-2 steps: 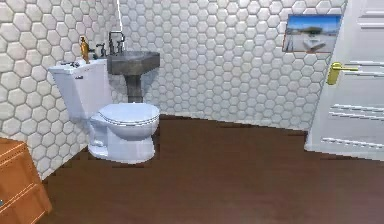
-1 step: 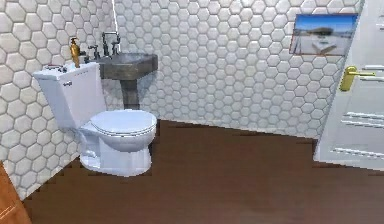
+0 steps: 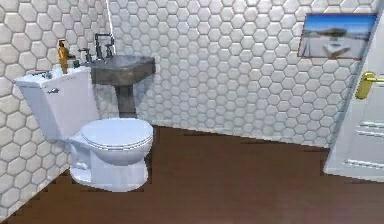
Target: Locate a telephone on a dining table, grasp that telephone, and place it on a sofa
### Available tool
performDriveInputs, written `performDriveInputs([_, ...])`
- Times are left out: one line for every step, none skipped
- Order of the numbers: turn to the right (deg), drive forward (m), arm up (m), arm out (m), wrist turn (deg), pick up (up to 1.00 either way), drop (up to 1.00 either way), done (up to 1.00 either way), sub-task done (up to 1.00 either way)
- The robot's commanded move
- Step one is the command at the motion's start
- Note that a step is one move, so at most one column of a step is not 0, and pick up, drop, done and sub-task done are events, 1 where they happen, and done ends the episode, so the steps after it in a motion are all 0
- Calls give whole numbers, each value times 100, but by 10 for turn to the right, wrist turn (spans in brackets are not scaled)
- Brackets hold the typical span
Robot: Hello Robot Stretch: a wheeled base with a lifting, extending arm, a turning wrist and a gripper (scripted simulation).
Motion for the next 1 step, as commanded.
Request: performDriveInputs([390, 0, 0, 0, 0, 0, 0, 0, 0])
